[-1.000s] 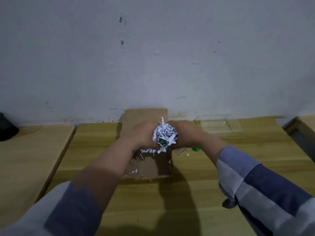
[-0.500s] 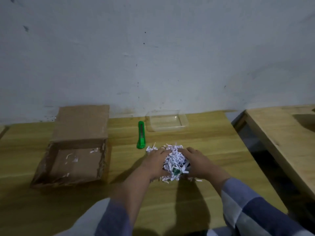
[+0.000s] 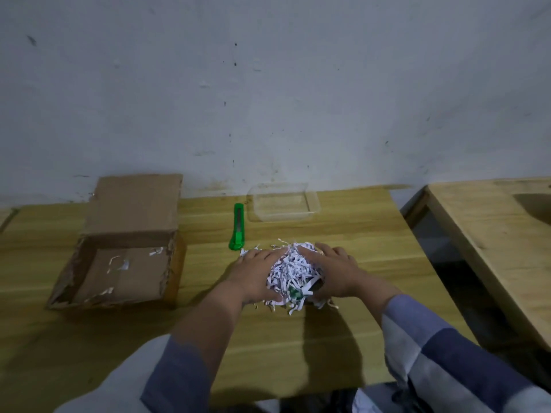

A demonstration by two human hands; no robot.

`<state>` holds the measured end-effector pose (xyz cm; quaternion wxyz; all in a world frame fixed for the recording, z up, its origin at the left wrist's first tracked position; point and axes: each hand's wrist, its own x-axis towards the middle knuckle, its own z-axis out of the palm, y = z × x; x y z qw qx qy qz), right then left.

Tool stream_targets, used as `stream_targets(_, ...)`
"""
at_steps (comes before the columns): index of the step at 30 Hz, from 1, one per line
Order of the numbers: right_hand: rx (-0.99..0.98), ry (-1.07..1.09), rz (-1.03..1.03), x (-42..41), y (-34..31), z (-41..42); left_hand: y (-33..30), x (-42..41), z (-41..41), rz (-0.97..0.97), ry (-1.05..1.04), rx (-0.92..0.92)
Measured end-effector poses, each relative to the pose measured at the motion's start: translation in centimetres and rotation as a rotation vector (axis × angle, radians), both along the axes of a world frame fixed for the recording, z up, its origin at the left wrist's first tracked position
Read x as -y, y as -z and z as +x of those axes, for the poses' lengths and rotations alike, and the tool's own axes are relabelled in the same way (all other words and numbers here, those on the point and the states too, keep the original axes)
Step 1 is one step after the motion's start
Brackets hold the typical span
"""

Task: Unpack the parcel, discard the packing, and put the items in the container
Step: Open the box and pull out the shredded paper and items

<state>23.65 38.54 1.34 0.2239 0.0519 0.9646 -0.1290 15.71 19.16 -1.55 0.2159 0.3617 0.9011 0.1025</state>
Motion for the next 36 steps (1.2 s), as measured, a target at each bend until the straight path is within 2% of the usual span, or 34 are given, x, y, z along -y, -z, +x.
stream_targets(6,0.091,-0.072,0.039,3.4,-4.0,-2.9,-3.3,3.0,-1.5,0.084,-0.07,0.009)
stream_targets(10,0.025,-0.14,0.007,8.0,-5.5,-5.7,-4.9,7.0,-3.2,0.105,-0.163,-0.027)
stream_targets(16,-0.108,-0.143,-0.189,16.7,-6.6,-9.3,-5.6,16.6,-5.1,0.107,-0.373,-0.054)
stream_targets(20,-0.176,-0.169,-0.223,22.5,-5.8,-11.4,-5.1,23.2,-6.3,0.055,-0.413,-0.14)
stream_targets(25,-0.209,-0.124,-0.25,28.2,-3.6,-13.9,-3.0,29.4,-7.9,-0.002,-0.513,-0.132)
stream_targets(28,-0.141,-0.104,-0.202,30.3,-1.2,-15.3,-1.8,31.6,-8.7,0.101,-0.512,-0.088)
stream_targets(32,-0.078,-0.047,-0.025,32.5,1.7,-16.1,-1.1,32.7,-8.6,0.292,-0.536,-0.028)
stream_targets(36,-0.132,0.014,0.015,34.7,3.2,-16.8,-0.9,33.2,-8.2,0.357,-0.616,0.057)
